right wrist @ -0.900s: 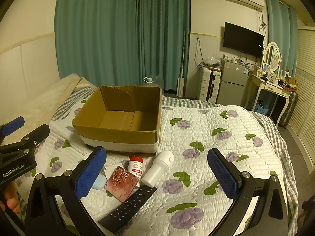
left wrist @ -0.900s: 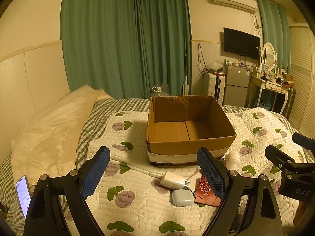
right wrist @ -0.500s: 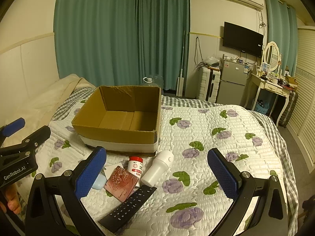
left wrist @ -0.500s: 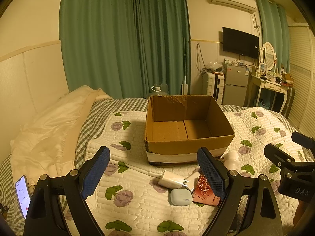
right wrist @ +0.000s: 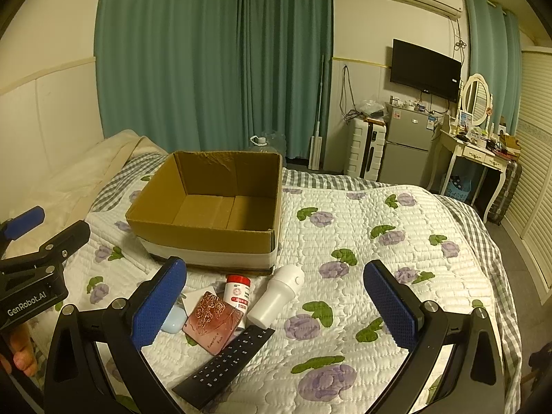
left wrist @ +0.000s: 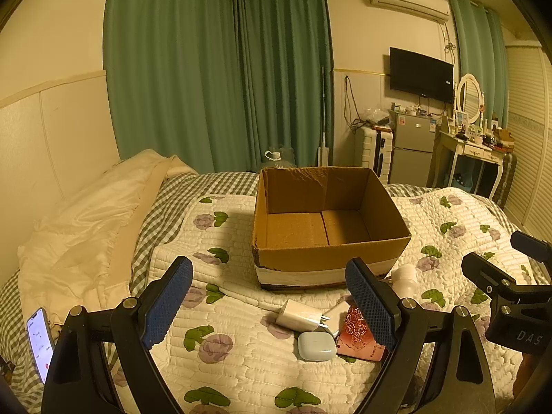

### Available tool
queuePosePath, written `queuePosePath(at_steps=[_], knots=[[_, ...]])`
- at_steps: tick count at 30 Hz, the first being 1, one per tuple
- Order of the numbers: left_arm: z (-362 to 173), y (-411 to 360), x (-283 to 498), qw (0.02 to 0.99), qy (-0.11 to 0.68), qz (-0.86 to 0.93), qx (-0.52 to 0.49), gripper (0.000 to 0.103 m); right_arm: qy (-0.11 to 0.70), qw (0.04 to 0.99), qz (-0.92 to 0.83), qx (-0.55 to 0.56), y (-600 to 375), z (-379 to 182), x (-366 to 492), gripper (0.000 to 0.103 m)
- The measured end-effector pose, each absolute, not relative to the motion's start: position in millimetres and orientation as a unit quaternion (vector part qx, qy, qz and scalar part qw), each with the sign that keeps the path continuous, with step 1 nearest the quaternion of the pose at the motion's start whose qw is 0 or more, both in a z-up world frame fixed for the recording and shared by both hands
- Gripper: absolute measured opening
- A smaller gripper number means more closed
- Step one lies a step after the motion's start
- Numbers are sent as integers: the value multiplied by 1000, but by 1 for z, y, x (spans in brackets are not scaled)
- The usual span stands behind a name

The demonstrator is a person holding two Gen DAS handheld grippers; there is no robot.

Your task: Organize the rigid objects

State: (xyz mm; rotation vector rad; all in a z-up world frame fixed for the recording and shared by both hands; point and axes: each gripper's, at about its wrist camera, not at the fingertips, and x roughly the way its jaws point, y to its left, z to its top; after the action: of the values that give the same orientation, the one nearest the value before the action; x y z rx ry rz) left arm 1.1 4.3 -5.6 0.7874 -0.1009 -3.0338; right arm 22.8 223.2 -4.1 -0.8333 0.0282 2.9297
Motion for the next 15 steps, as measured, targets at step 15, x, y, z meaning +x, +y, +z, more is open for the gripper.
queuePosePath(at_steps=[15], knots=[[-6,5,1,3,-32,-967,252,92,10,48,960,-275,222,-4,23,103]])
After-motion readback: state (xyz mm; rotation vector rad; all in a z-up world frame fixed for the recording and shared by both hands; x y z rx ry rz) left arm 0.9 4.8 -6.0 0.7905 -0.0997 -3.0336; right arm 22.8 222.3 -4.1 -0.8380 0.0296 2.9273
